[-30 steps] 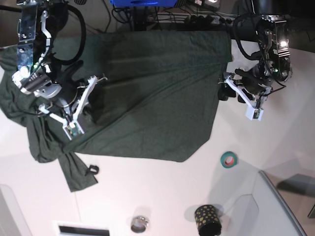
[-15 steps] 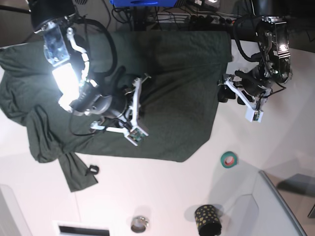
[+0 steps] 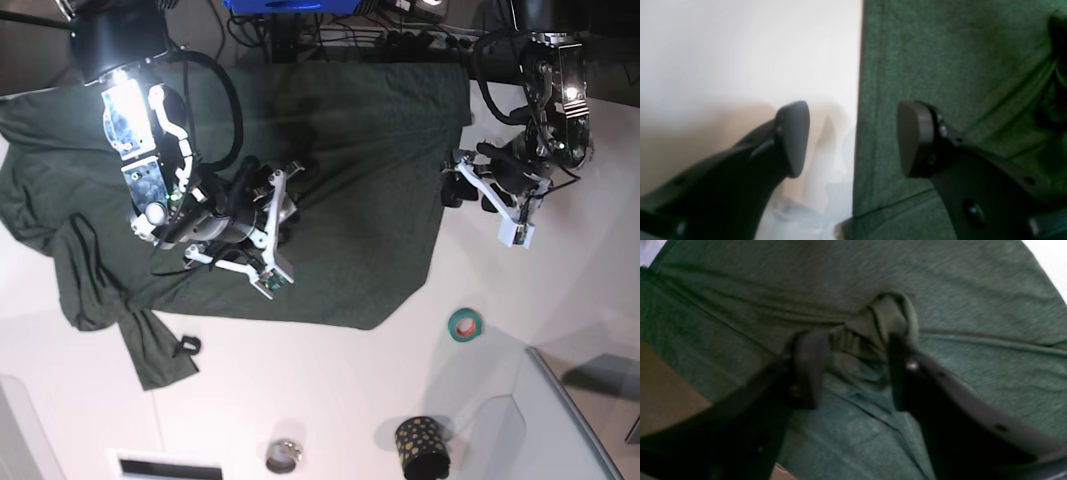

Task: Layout the t-shirt on the table in an organized manner, then fold the t-shirt properly
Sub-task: 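Move the right gripper over the shirt body and grasp fabric, then drag the grasped fabric with the right gripper toward the collar edge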

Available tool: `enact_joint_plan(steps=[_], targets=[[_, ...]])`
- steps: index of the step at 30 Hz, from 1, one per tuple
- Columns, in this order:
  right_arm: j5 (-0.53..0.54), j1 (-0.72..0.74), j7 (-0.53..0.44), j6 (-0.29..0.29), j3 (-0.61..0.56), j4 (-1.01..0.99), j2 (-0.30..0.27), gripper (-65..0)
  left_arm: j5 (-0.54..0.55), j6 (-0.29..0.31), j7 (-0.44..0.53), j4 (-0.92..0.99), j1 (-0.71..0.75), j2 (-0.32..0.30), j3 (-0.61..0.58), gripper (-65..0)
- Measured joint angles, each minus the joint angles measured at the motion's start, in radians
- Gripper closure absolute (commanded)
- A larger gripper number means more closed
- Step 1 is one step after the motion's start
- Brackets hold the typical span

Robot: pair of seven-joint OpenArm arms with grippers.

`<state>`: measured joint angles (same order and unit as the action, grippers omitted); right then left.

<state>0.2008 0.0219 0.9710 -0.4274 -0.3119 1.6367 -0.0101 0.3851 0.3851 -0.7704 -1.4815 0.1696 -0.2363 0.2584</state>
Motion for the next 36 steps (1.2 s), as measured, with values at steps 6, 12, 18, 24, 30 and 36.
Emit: enact_joint_plan(steps=[6,12,18,24,30,36], targets=[[0.016,-0.029,-0.101,-0.002,0.15,0.161,-0.008,-31.1,0.0,0.0,0.001,0.0,-0.002,-0.002,0.0,-39.7],[-0.018,-0.126,-0.003,0.01,0.165,0.182,-0.019,-31.1,0.024,0.013,0.004,0.0,0.014,-0.028,0.056,-39.7],[0.0,-0.206,-0.23,0.292,0.025,0.075,-0.014,-31.8,-0.011,0.165,0.0,0.005,0.061,-0.091,0.328,-39.7],[0.014,-0.196,-0.304,0.393,-0.167,-0.018,-0.079,-31.4,-0.009,0.31,0.002,0.048,0.111,-0.085,0.455,-39.7],[0.003,-0.198,-0.306,0.61,-0.28,0.03,-0.115,-31.4,-0.006,0.308,0.001,0.069,0.111,-0.082,0.497,-39.7],[0.015,-0.205,-0.314,0.684,-0.301,-0.054,-0.053,-31.4,-0.011,0.307,0.0,0.071,0.113,-0.085,0.502,-39.7]])
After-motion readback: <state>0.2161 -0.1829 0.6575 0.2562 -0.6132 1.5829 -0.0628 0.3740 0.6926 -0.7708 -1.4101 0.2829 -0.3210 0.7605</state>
